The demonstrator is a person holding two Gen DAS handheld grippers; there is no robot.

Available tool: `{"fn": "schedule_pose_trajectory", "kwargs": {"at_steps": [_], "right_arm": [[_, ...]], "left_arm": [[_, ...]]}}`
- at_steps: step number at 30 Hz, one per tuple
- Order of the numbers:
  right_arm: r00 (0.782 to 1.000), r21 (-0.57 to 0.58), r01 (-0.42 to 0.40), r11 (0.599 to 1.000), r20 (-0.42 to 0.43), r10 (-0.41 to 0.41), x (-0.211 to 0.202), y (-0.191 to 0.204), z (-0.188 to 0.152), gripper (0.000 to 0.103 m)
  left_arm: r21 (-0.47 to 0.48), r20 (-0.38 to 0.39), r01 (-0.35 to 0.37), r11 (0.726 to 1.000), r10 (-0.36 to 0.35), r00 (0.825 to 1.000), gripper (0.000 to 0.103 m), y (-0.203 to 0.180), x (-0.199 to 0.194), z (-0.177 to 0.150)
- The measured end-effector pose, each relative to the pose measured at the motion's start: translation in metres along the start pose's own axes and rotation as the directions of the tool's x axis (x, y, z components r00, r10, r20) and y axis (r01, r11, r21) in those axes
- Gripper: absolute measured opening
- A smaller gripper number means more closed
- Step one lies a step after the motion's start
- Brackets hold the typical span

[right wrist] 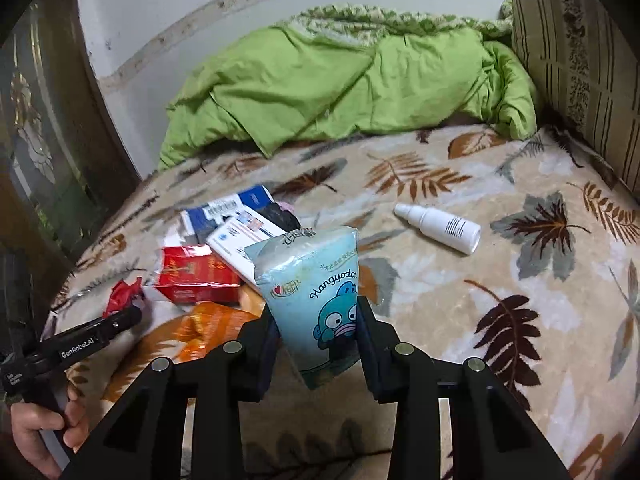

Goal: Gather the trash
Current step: 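Grasp the red snack bag with the left tool while the right tool grasps the tissue pack, then carry both items to the red wastebasket and open both tools to drop them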

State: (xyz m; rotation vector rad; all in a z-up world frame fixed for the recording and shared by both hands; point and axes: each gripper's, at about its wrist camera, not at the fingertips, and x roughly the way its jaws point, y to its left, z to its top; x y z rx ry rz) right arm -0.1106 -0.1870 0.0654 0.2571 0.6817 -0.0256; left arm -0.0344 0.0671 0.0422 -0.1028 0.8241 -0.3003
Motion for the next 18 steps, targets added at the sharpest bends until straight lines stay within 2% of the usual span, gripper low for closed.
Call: {"fn": "schedule_pose_trajectory", "kwargs": {"at_steps": [4,10,18], "right_arm": [[1.000,0.023,-0.025,0.999,0.009,0.024,-0.009,0.001,-0.004,0.038],[0.998,0.056,-0.062,0.997,0.001,0.062,-0.026,-0.001,-0.013,0.038],[0.995,0.081,-0.099,0.992,-0.017,0.101,-0.068,-0.005,-0.031,0.038]], "left_arm": [[0.040,0.038,0.019,0.999,-0.021,0.999,0.039,-0.012,-0.012,-0.001],[0.110,0.049,0.029,0.994,-0.034,0.998,0.039,-0.033,-0.026,-0.008],[0.259,0.087,0.081,0.962,-0.107,0.990,0.039,-0.086,-0.061,-0.025]]}}
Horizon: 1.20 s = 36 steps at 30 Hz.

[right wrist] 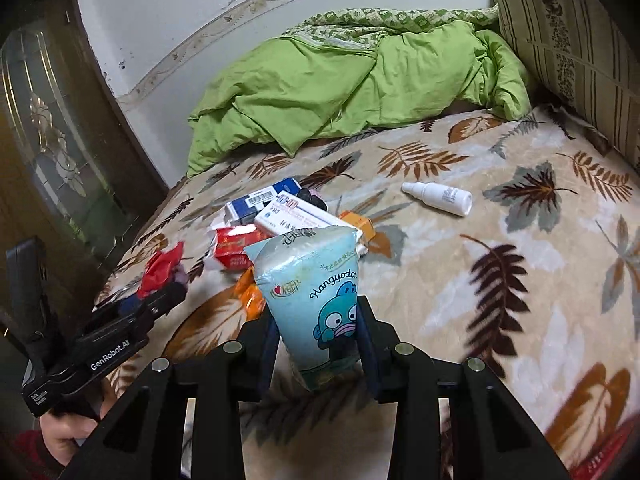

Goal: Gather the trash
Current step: 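Carry both items to the red wastebasket and open both tools to drop them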

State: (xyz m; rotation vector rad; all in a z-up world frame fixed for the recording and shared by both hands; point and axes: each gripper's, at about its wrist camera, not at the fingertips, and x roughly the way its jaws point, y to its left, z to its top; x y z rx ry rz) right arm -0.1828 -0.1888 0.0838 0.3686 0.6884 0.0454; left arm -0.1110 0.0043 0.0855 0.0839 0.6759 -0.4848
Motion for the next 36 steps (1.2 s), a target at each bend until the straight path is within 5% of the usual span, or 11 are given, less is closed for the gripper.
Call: {"fn": "schedule_pose_trajectory", "kwargs": {"at_steps": [10,18,26,31,32,36], "right_arm": [[1.000,0.091,0.015,0.996,0.019,-0.017,-0.074,-0.034,-0.020,0.038],[0.992,0.216,0.106,0.971,0.043,-0.118,-0.150,-0.086,-0.044,0.038],[0.964,0.390,0.234,0.890,0.024,-0.264,-0.216,-0.157,-0.086,0.038],[0.951,0.455,0.276,0.847,-0.005,-0.308,-0.237,-0.182,-0.108,0.041],[0.945,0.465,0.293,0.835,-0.011,-0.326,-0.240,-0.186,-0.110,0.042],[0.927,0.487,0.338,0.805,-0.025,-0.374,-0.253,-0.194,-0.116,0.062]], "left_arm": [[0.129,-0.023,0.162,0.978,-0.161,0.987,0.039,-0.083,-0.018,-0.007],[0.233,-0.089,0.327,0.916,-0.315,0.945,0.039,-0.162,-0.032,-0.012],[0.300,-0.234,0.515,0.803,-0.461,0.856,0.039,-0.249,-0.032,-0.023],[0.284,-0.359,0.632,0.721,-0.532,0.767,0.040,-0.296,-0.028,-0.040],[0.291,-0.376,0.647,0.705,-0.537,0.755,0.048,-0.306,-0.029,-0.044],[0.323,-0.402,0.659,0.679,-0.532,0.745,0.067,-0.325,-0.037,-0.057]]}}
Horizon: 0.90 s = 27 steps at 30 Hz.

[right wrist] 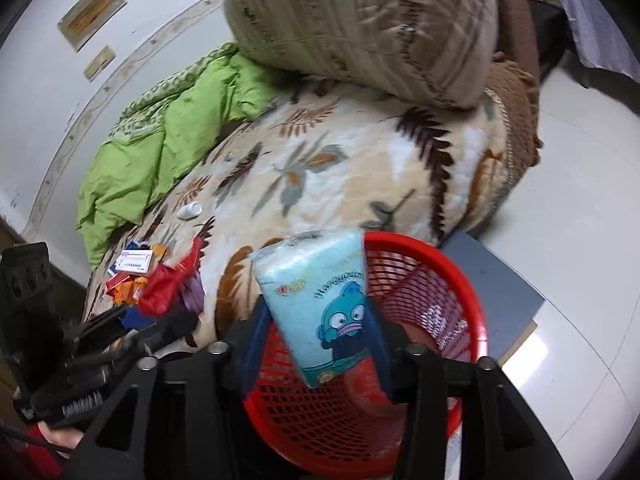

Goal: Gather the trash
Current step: 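Carry both items to the red wastebasket and open both tools to drop them, then return to the bed and grasp the orange chip bag with the left tool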

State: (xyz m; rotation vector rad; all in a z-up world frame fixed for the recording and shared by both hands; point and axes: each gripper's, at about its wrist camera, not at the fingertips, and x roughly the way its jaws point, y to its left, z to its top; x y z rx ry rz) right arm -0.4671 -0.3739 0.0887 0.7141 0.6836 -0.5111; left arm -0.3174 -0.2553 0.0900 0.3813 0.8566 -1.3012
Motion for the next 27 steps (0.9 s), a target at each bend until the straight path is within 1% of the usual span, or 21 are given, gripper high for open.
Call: {"fn": "schedule_pose_trajectory", "kwargs": {"at_steps": [1,3,5,8,10,13,15,16,18,20,21,22,24,26,27], "right_arm": [[1.000,0.000,0.004,1.000,0.009,-0.004,-0.003,-0.002,0.000,0.067],[1.000,-0.011,0.009,1.000,0.020,-0.009,-0.005,-0.004,0.002,0.067],[1.000,-0.013,0.009,1.000,0.027,-0.009,-0.005,-0.004,0.003,0.067],[0.999,-0.049,-0.011,0.999,0.036,0.013,-0.003,0.009,0.007,0.067],[0.999,-0.101,-0.030,0.994,0.033,0.034,0.002,0.026,0.008,0.067],[0.997,-0.183,-0.065,0.981,0.035,0.072,0.011,0.059,0.010,0.067],[0.996,-0.236,-0.083,0.968,0.022,0.091,0.018,0.080,0.010,0.067],[0.994,-0.259,-0.096,0.961,0.016,0.104,0.023,0.092,0.010,0.067],[0.989,-0.297,-0.141,0.945,-0.008,0.145,0.035,0.116,0.010,0.067],[0.987,-0.321,-0.160,0.933,-0.025,0.161,0.047,0.135,0.008,0.067],[0.984,-0.336,-0.179,0.925,-0.041,0.175,0.055,0.146,0.006,0.067],[0.982,-0.344,-0.189,0.920,-0.052,0.182,0.060,0.153,0.005,0.067],[0.978,-0.373,-0.208,0.904,-0.086,0.189,0.076,0.177,0.000,0.067],[0.974,-0.393,-0.228,0.891,-0.108,0.202,0.089,0.197,-0.005,0.067],[0.972,-0.400,-0.235,0.886,-0.115,0.206,0.094,0.203,-0.007,0.067]], "left_arm": [[0.003,0.004,0.000,1.000,0.000,1.000,0.068,-0.001,-0.001,-0.001],[-0.006,0.004,-0.006,1.000,0.006,1.000,0.069,0.000,-0.004,0.000],[-0.032,0.020,-0.032,0.999,0.033,0.999,0.070,0.008,-0.010,0.000],[-0.100,0.061,-0.108,0.989,0.114,0.992,0.077,0.029,-0.027,-0.003],[-0.136,0.080,-0.148,0.980,0.160,0.984,0.077,0.045,-0.038,-0.004],[-0.199,0.102,-0.220,0.955,0.243,0.965,0.077,0.075,-0.059,-0.012],[-0.250,0.108,-0.249,0.936,0.283,0.953,0.078,0.096,-0.074,-0.019],[-0.284,0.107,-0.265,0.921,0.305,0.946,0.078,0.110,-0.082,-0.024],[-0.331,0.100,-0.286,0.899,0.335,0.937,0.078,0.128,-0.092,-0.032],[-0.385,0.087,-0.319,0.866,0.378,0.922,0.078,0.150,-0.102,-0.042],[-0.403,0.085,-0.326,0.855,0.389,0.917,0.078,0.159,-0.106,-0.047],[-0.427,0.080,-0.338,0.839,0.407,0.910,0.078,0.170,-0.111,-0.052],[-0.457,0.071,-0.368,0.810,0.445,0.893,0.078,0.185,-0.119,-0.062],[-0.492,0.057,-0.398,0.774,0.485,0.873,0.078,0.203,-0.127,-0.072],[-0.517,0.042,-0.416,0.748,0.507,0.861,0.078,0.213,-0.131,-0.077]]}}
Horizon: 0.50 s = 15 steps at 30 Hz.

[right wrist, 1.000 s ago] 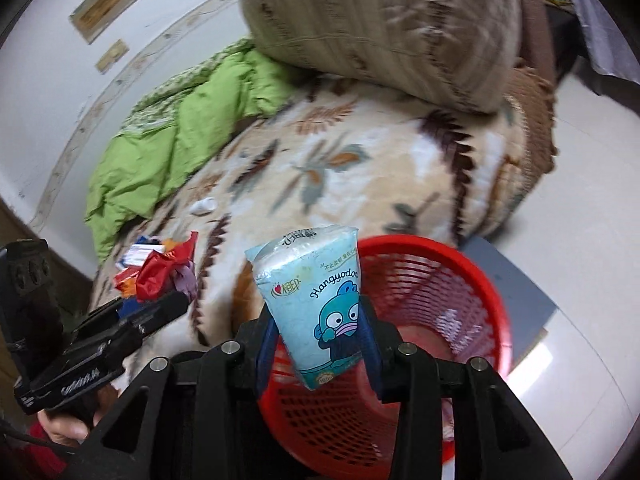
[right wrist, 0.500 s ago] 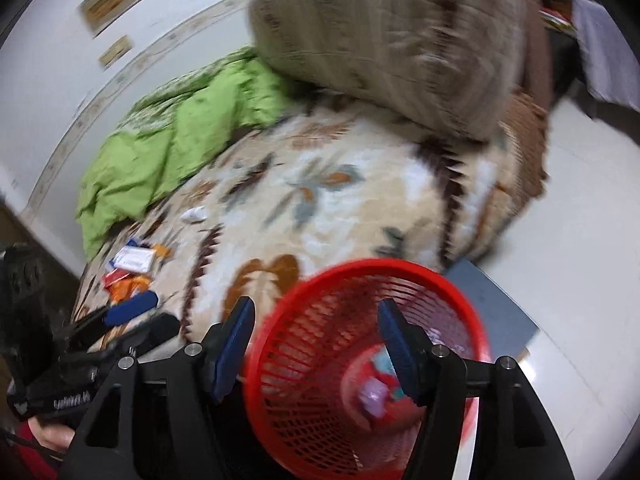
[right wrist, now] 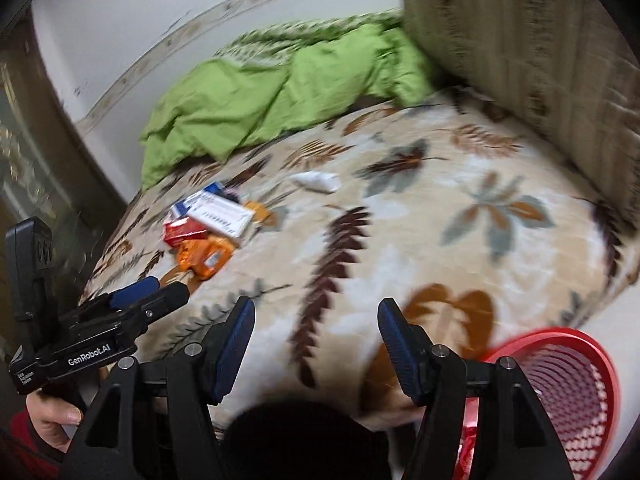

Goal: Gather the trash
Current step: 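Return to the bed and grasp the orange chip bag with the left tool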

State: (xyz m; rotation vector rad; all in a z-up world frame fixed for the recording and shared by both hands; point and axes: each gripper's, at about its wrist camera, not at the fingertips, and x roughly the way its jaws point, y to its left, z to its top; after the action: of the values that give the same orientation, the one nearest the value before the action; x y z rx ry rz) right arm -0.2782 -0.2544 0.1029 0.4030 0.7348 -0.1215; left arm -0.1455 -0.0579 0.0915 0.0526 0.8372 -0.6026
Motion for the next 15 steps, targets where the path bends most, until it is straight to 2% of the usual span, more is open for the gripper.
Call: {"fn": "schedule_pose_trajectory", "kwargs": {"at_steps": [4,6,9,15], "right_arm": [[1.000,-0.053,0.020,0.998,-0.010,-0.020,0.040,0.032,0.007,0.067],[0.999,-0.067,0.033,0.997,-0.020,-0.034,0.057,0.041,0.009,0.067],[0.999,-0.046,0.027,0.999,-0.043,-0.029,0.071,0.043,0.010,0.067],[0.999,-0.040,0.025,0.999,-0.045,-0.027,0.070,0.038,0.010,0.067]], "left_arm": [[-0.072,0.007,-0.096,0.993,0.097,0.995,0.078,0.030,0.007,0.006],[-0.088,0.012,-0.121,0.989,0.123,0.992,0.078,0.040,0.012,0.009],[-0.075,0.003,-0.156,0.985,0.157,0.988,0.078,0.044,0.028,0.017],[-0.036,-0.035,-0.211,0.977,0.210,0.977,0.078,0.042,0.080,0.028]]}}
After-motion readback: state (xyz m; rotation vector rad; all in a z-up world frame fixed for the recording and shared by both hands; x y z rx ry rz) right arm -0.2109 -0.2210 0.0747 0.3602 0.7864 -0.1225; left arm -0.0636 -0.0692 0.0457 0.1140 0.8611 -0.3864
